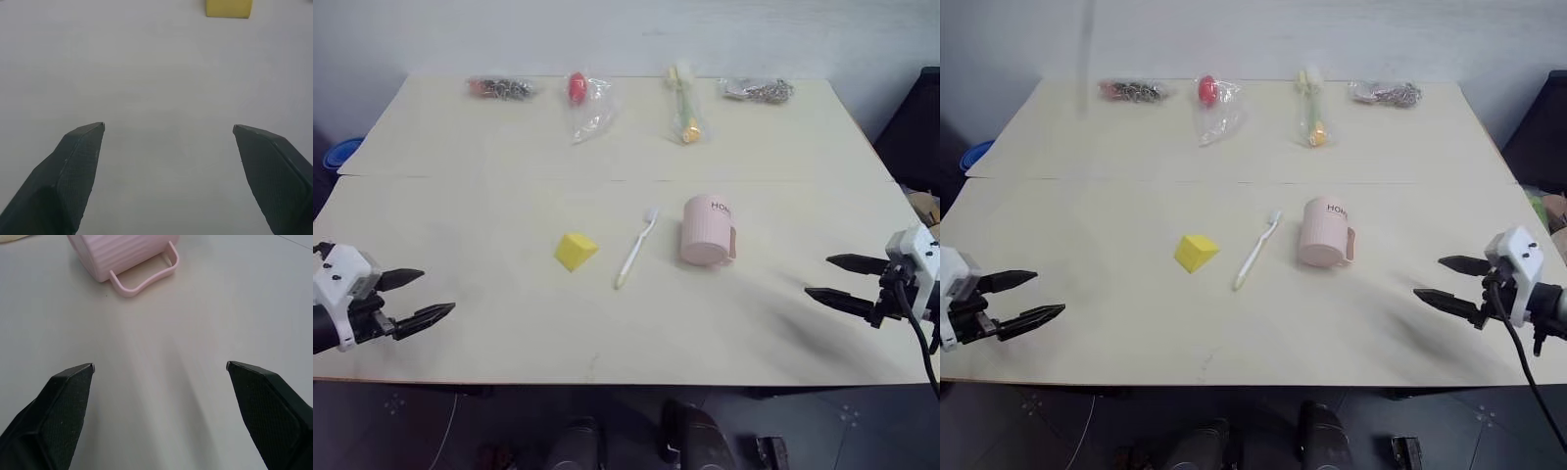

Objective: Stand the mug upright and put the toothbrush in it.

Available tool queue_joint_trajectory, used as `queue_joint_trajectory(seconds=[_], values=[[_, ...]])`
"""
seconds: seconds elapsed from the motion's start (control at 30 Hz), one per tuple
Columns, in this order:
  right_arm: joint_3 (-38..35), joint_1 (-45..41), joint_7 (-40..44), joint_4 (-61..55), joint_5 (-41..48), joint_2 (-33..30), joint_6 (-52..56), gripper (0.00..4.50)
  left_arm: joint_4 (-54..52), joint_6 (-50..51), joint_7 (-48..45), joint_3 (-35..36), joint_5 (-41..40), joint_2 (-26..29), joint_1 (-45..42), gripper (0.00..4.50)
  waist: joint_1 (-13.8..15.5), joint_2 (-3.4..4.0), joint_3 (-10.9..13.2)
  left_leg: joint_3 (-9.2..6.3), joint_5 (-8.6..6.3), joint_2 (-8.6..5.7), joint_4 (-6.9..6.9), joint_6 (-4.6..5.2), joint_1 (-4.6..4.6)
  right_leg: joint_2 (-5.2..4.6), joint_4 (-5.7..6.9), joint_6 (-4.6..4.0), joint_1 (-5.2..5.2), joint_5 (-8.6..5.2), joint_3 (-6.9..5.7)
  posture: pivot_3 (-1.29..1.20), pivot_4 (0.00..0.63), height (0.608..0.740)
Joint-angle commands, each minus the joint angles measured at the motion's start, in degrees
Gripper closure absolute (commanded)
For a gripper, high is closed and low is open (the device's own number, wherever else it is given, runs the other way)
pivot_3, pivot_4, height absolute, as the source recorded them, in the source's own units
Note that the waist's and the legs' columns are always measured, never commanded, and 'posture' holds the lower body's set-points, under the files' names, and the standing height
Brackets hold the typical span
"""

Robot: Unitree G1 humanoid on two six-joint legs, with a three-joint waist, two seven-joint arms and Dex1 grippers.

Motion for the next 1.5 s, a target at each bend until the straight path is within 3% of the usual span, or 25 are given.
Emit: queue_joint_trajectory(seconds=[0.03,1.4,1.5], values=[[-2.71,-0.01,-0.67,-2.03,1.19,-0.25,0.83,0.00,-1.39,-0.12,-0.42,0.23,-0.42,-0.13,0.46,0.03,-0.03,0.00,0.00,0.00,0.00,0.00,0.00,0.00,0.00,0.00,0.00,0.00,0.00,0.00,0.00,0.00,0.150,0.740],[-3.92,0.38,-7.47,-6.73,3.32,1.24,5.49,0.00,-0.80,2.79,4.21,-2.74,-0.59,-1.81,-6.24,0.03,0.14,0.01,0.01,0.07,0.00,-0.03,0.04,-0.01,0.00,0.05,0.04,0.02,0.00,0.01,0.01,0.00,0.150,0.740],[-4.38,0.91,-5.48,-13.80,8.81,0.64,9.71,0.00,-3.26,6.34,5.82,-5.08,-3.11,-2.66,-10.55,0.03,0.39,0.01,0.01,0.06,0.01,-0.04,0.08,0.00,0.00,0.04,0.08,0.03,0.01,0.02,0.02,0.00,0.150,0.740]])
